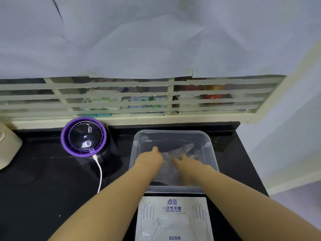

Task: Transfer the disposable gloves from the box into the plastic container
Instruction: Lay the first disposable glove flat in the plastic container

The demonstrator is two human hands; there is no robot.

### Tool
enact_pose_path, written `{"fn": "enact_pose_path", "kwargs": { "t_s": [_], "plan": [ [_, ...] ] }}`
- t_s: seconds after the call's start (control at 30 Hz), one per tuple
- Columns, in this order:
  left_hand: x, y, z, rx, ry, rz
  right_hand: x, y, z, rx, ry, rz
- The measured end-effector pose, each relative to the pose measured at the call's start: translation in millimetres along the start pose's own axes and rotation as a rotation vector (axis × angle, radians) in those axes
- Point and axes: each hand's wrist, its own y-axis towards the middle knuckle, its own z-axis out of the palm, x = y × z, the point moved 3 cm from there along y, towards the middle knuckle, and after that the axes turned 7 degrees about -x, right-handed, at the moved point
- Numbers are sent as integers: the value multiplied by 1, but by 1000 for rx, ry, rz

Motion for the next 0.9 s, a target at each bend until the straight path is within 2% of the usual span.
{"fn": "enact_pose_path", "kwargs": {
  "t_s": [0.13,0.27,0.37,0.47,0.53,0.6,0.7,0.9],
  "plan": [
    [1,-1,7,157,11,-52,-6,7,10,-18,-145,-18],
    [-2,-14,11,178,97,-41,-6,5,9,-18,-144,-45],
    [-2,-19,13,100,192,-53,1,1,-8,-107,-37,-91],
    [0,-23,7,-98,225,-22,11,-3,-22,-238,34,-123],
    [0,-21,10,-144,123,20,17,-6,-19,-165,71,-139],
    [2,-15,21,-16,0,55,22,-9,-9,-39,60,-148],
    [2,-11,35,276,30,43,20,-4,5,37,0,-122],
    [-1,-5,40,276,311,68,13,-2,14,-20,-231,-180]
  ]
}}
